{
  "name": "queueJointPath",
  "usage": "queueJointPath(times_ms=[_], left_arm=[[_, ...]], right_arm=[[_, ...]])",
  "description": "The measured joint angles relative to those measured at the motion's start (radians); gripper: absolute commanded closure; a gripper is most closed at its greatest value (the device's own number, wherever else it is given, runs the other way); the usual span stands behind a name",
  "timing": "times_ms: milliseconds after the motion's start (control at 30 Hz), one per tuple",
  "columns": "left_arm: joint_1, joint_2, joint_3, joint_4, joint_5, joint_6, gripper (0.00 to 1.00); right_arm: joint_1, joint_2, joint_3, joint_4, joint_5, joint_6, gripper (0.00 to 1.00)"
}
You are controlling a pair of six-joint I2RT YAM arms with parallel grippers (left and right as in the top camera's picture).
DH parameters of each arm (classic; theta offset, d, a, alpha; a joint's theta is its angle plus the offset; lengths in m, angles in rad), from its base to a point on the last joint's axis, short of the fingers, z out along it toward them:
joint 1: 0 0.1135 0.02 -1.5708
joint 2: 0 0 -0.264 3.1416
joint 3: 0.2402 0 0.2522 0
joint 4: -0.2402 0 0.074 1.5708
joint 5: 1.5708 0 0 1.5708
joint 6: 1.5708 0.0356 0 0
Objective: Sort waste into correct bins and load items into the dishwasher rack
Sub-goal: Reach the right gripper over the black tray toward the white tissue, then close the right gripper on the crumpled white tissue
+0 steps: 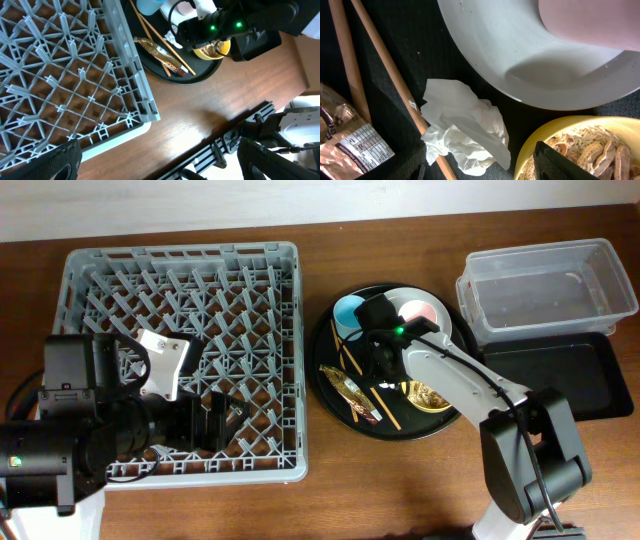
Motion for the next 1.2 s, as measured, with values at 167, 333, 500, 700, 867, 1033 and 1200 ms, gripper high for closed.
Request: queueJointPath(times_ms=[167, 333, 500, 700, 867, 1033, 1200], left_arm=[[0.0, 0.0, 0.0, 0.0, 0.0, 0.0, 0.01], [0.0, 0.0, 0.0, 0.0, 0.0, 0.0, 0.01], [0.0, 0.0, 0.0, 0.0, 0.0, 0.0, 0.01], [0.0, 0.0, 0.0, 0.0, 0.0, 0.0, 0.01], [0.0, 0.0, 0.0, 0.0, 0.0, 0.0, 0.01], [0.0, 0.0, 0.0, 0.0, 0.0, 0.0, 0.01], [0.0, 0.0, 0.0, 0.0, 0.0, 0.0, 0.0]], right_arm=[[0.0, 0.0, 0.0, -0.001, 0.0, 0.0, 0.33], [0.0, 0.0, 0.0, -0.019, 0.001, 0.0, 0.32], [0.0, -0.003, 0.052, -0.119, 0.013, 0.0, 0.31], [0.0, -0.051, 0.141, -0.151, 0.012, 0.0, 0.28], [0.0, -0.049, 0.081, -0.065, -0.012, 0.0, 0.28], [0.0, -0.045, -0.047, 0.071, -0.034, 0.0, 0.29], [0.0, -0.043, -0.122, 0.19, -0.034, 0.0, 0.3]])
